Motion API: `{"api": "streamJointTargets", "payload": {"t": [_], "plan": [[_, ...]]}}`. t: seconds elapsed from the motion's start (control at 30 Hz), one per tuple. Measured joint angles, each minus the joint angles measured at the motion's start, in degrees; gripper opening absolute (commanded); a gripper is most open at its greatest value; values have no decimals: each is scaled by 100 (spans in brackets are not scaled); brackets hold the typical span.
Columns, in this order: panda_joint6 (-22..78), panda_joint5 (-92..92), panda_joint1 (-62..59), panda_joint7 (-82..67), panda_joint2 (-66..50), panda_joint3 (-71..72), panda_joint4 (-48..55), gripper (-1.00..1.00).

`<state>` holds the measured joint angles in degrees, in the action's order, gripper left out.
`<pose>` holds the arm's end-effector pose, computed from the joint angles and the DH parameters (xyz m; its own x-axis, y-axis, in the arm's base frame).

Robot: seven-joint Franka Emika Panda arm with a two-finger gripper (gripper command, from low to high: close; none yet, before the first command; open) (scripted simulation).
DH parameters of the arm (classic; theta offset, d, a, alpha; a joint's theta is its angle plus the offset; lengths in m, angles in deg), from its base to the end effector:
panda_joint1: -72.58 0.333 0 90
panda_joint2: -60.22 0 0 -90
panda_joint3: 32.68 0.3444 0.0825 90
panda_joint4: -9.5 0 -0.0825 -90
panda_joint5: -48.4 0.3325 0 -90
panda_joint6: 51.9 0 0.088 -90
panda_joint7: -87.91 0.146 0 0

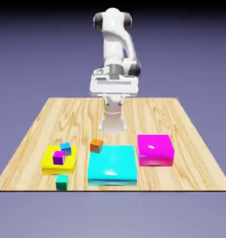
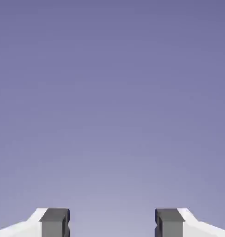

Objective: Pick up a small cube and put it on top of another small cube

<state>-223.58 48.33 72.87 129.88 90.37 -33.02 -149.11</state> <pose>0.3741 -0.0004 0.4839 0.5423 -0.6694 0.5078 -0.4868 -0.7429 -0.4595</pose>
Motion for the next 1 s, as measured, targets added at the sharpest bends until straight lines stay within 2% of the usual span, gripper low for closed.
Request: {"api": "streamJointTargets", "payload": {"t": [1.0], "plan": [[5797, -174, -968, -1207, -6229, -840, 5952, 0]]}}
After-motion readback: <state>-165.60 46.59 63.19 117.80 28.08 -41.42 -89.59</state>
